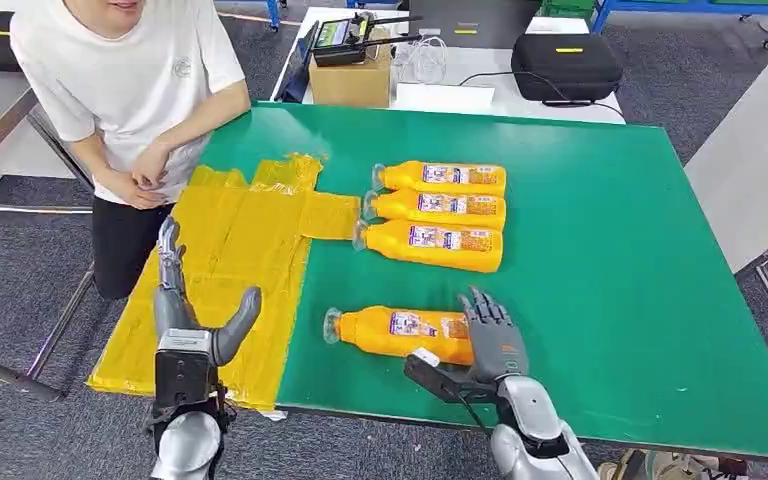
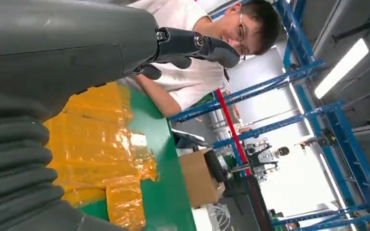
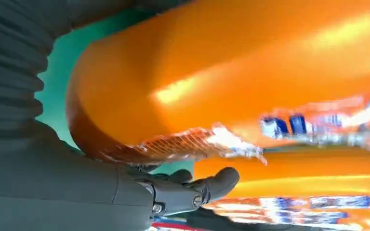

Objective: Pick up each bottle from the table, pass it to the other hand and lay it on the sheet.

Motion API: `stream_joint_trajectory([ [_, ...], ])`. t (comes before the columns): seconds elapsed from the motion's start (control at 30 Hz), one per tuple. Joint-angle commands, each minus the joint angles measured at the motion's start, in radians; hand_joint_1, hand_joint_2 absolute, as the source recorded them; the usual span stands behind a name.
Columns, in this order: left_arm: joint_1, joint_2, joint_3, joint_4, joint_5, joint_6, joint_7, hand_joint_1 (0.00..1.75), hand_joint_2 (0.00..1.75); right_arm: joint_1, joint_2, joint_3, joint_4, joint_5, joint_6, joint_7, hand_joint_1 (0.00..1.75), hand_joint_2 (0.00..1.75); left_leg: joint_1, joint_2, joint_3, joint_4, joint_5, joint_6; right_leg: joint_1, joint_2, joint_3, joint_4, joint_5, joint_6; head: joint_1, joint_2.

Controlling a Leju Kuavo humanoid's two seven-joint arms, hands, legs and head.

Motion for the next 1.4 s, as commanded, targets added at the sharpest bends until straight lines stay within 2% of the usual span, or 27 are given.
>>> stream_joint_trajectory([
  [0.03,-0.079,0.04,-0.034,0.128,0.028,0.0,-0.011,0.0,1.75,-0.114,-0.024,0.067,0.31,-0.072,0.052,-0.057,1.75,1.75,0.001,-0.002,0.003,-0.003,0.002,0.003,0.002,-0.002,0.004,-0.005,0.002,-0.005,0.0,0.0],
  [0.1,-0.083,0.04,-0.036,0.135,0.031,0.001,-0.012,0.0,1.75,-0.123,-0.027,0.067,0.332,-0.086,0.054,-0.069,1.75,1.75,0.0,0.001,0.006,-0.002,0.001,0.002,0.001,0.001,0.006,-0.003,0.001,-0.003,0.0,0.0],
  [0.17,-0.086,0.041,-0.039,0.142,0.032,0.001,-0.012,0.0,1.75,-0.13,-0.035,0.073,0.351,-0.091,0.061,-0.07,1.75,1.75,0.001,0.0,0.007,-0.003,0.003,0.003,0.003,0.0,0.007,-0.006,0.004,-0.006,0.0,0.0],
  [0.33,-0.092,0.044,-0.046,0.155,0.036,0.006,-0.013,0.0,1.75,-0.158,-0.051,0.104,0.406,-0.098,0.085,-0.071,1.75,1.75,0.0,0.002,0.014,-0.001,0.0,0.002,0.001,0.002,0.013,-0.003,0.001,-0.003,0.0,0.0],
  [0.5,-0.093,0.046,-0.049,0.158,0.045,0.01,-0.017,0.0,1.75,-0.172,-0.047,0.107,0.42,-0.14,0.072,-0.095,1.75,1.75,0.001,0.002,0.014,-0.001,0.001,0.003,0.002,0.002,0.013,-0.003,0.003,-0.004,0.0,0.0],
  [0.53,-0.091,0.047,-0.05,0.156,0.05,0.011,-0.019,0.0,1.75,-0.16,-0.038,0.084,0.402,-0.202,0.07,-0.154,1.75,1.75,0.001,0.0,0.011,-0.002,0.004,0.004,0.003,0.001,0.011,-0.006,0.005,-0.005,0.0,0.0],
  [0.57,-0.09,0.05,-0.055,0.154,0.072,0.002,-0.032,0.0,1.75,-0.132,-0.02,0.027,0.37,-0.326,0.093,-0.239,1.75,1.75,0.001,0.002,0.014,-0.001,0.002,0.003,0.002,0.003,0.013,-0.003,0.003,-0.004,0.0,0.0],
  [0.6,-0.09,0.05,-0.055,0.155,0.073,0.002,-0.033,0.0,1.75,-0.126,-0.017,0.03,0.369,-0.325,0.093,-0.239,1.75,1.75,0.001,0.002,0.014,0.0,0.001,0.002,0.002,0.002,0.013,-0.003,0.003,-0.004,0.0,0.0],
  [0.63,-0.088,0.051,-0.058,0.154,0.089,0.008,-0.046,0.0,1.75,-0.069,0.007,-0.044,0.283,-0.489,0.126,-0.323,1.75,1.75,0.001,0.0,0.011,-0.002,0.003,0.003,0.003,0.001,0.011,-0.005,0.005,-0.005,0.0,0.0],
  [0.67,-0.084,0.049,-0.058,0.151,0.102,0.01,-0.051,0.0,1.75,-0.041,0.01,-0.047,0.232,-0.528,0.12,-0.343,1.75,1.75,0.001,0.001,0.015,-0.001,0.001,0.002,0.002,0.002,0.014,-0.003,0.003,-0.004,0.0,0.0],
  [0.73,-0.071,0.045,-0.06,0.134,0.168,-0.034,-0.038,0.0,1.75,0.021,0.018,-0.059,0.103,-0.606,0.094,-0.354,1.75,1.75,0.002,-0.001,0.015,-0.002,0.002,0.003,0.003,0.0,0.014,-0.005,0.002,-0.005,0.0,0.0],
  [0.77,-0.065,0.045,-0.061,0.128,0.168,-0.033,-0.038,0.0,1.75,0.034,0.018,-0.053,0.069,-0.611,0.094,-0.343,1.75,1.75,0.001,0.002,0.018,-0.001,-0.001,0.002,0.002,0.003,0.016,-0.003,0.001,-0.004,0.0,0.0],
  [1.0,-0.063,0.045,-0.062,0.127,0.168,-0.032,-0.037,0.0,1.75,0.034,0.012,-0.05,0.057,-0.613,0.099,-0.333,1.75,1.75,0.001,-0.001,0.01,-0.001,-0.001,0.003,0.002,0.002,0.01,-0.003,0.0,-0.003,0.0,0.0],
  [1.07,-0.051,0.043,-0.07,0.116,0.293,-0.164,0.008,0.0,1.75,0.073,0.055,-0.117,-0.007,-0.706,0.042,-0.41,1.75,1.75,0.001,0.0,0.008,-0.001,-0.001,0.003,0.002,0.003,0.009,-0.002,0.001,-0.003,0.0,0.0],
  [1.13,-0.024,0.016,-0.071,0.117,0.428,-0.258,0.087,0.0,1.75,0.147,0.1,-0.178,-0.158,-0.79,-0.003,-0.418,1.75,1.75,0.001,-0.001,0.007,-0.002,-0.001,0.003,0.002,0.002,0.008,-0.003,0.0,-0.005,0.0,0.0],
  [1.17,-0.012,0.019,-0.105,0.119,0.461,-0.291,0.087,0.0,1.75,0.193,0.146,-0.228,-0.269,-0.829,-0.121,-0.479,1.75,1.75,0.001,-0.002,0.006,-0.002,-0.001,0.004,0.003,0.001,0.008,-0.003,0.0,-0.006,0.0,0.0],
  [1.2,-0.004,0.013,-0.125,0.117,0.48,-0.294,0.073,0.0,1.75,0.218,0.174,-0.254,-0.346,-0.865,-0.18,-0.496,1.75,1.75,0.0,-0.002,0.006,-0.001,-0.002,0.003,0.001,0.0,0.007,-0.002,-0.001,-0.005,0.0,0.0],
  [1.27,-0.004,0.018,-0.169,0.104,0.507,-0.303,0.048,0.0,1.75,0.232,0.192,-0.282,-0.447,-0.928,-0.23,-0.511,1.75,1.75,0.001,-0.005,0.004,0.0,-0.002,0.003,0.002,-0.002,0.005,-0.001,-0.002,-0.007,0.0,0.0],
  [1.4,-0.01,0.045,-0.207,0.062,0.484,-0.316,0.021,0.0,1.75,0.224,0.189,-0.297,-0.437,-1.022,-0.266,-0.57,1.75,1.75,0.0,-0.004,-0.004,0.001,-0.002,0.004,0.002,-0.002,-0.003,-0.001,-0.001,-0.004,0.0,0.0],
])
